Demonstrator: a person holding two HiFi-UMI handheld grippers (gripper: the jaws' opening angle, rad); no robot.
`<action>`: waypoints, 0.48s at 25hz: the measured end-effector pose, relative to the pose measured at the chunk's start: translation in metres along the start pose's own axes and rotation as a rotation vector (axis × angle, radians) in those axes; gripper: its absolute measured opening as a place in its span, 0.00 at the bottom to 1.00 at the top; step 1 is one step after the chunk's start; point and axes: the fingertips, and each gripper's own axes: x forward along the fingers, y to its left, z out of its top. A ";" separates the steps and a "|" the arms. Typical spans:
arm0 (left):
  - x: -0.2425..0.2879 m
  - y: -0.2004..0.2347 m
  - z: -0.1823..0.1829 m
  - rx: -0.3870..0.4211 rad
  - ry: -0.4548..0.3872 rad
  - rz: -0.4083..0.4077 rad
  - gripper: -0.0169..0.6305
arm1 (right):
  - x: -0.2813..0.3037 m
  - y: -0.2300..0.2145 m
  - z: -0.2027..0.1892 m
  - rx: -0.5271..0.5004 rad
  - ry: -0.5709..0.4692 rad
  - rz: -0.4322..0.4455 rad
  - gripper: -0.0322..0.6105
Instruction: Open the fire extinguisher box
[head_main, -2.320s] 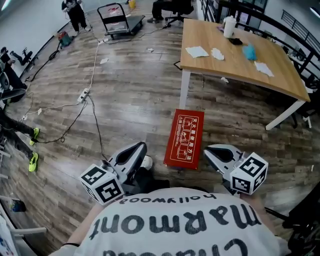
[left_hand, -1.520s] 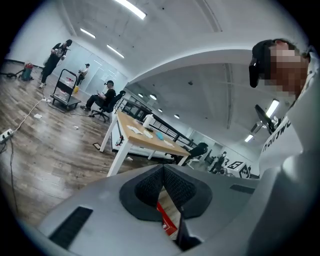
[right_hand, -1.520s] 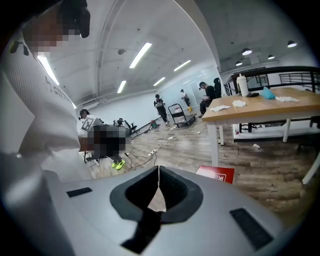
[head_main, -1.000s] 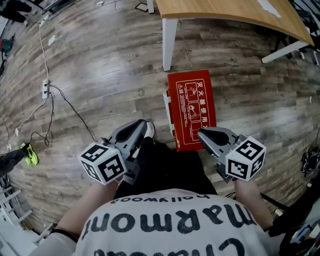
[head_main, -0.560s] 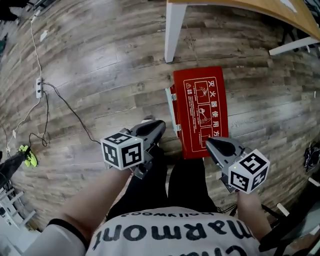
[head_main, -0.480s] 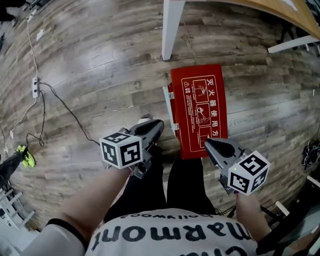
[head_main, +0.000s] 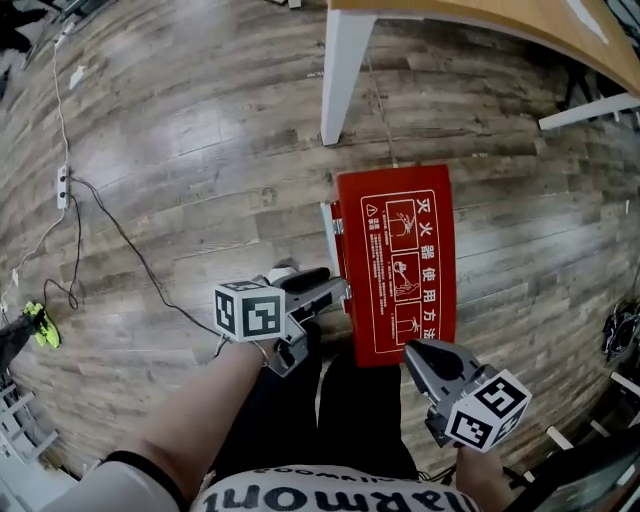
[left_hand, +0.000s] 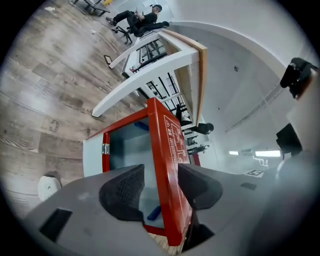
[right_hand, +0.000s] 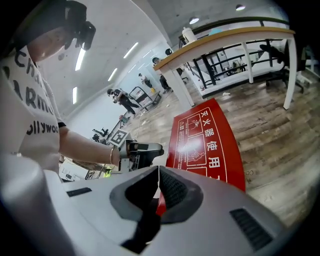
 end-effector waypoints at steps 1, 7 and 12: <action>0.007 0.006 0.003 0.007 0.011 0.002 0.33 | 0.000 -0.001 0.000 0.004 -0.007 -0.001 0.07; 0.036 0.019 0.011 -0.035 0.101 -0.058 0.45 | -0.008 -0.009 -0.002 0.016 -0.019 -0.025 0.07; 0.039 0.003 0.018 -0.073 0.094 -0.229 0.45 | -0.015 -0.011 -0.010 0.035 -0.022 -0.042 0.07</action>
